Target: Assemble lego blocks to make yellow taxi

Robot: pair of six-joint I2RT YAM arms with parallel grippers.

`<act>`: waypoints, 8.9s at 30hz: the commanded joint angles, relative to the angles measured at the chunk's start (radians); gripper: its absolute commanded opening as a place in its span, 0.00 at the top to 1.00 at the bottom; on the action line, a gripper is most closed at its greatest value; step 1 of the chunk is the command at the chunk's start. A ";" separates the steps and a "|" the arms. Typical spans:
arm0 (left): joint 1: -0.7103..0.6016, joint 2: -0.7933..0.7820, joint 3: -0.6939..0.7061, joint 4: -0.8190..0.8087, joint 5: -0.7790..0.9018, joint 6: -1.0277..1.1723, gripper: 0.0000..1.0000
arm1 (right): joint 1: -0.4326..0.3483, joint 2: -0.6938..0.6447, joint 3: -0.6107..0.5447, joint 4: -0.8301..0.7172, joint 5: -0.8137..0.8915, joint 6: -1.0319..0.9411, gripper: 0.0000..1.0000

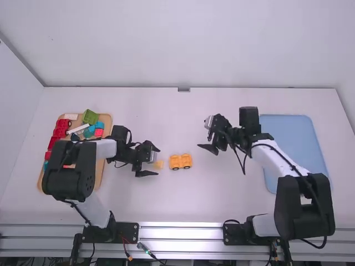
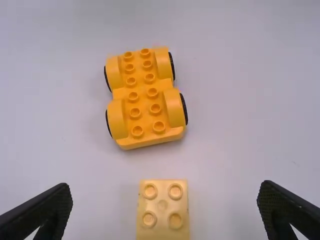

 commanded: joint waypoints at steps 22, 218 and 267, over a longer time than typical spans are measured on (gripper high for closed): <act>-0.001 0.188 0.042 0.097 0.064 -0.076 0.01 | 0.066 0.328 -0.137 0.309 -0.263 -0.084 0.01; -0.269 0.103 0.051 0.407 -0.111 -0.534 0.95 | 0.227 0.706 -0.083 0.765 -0.096 0.204 0.18; -0.256 0.037 -0.022 0.438 -0.103 -0.511 0.98 | 0.193 0.706 -0.032 0.616 -0.096 0.177 0.47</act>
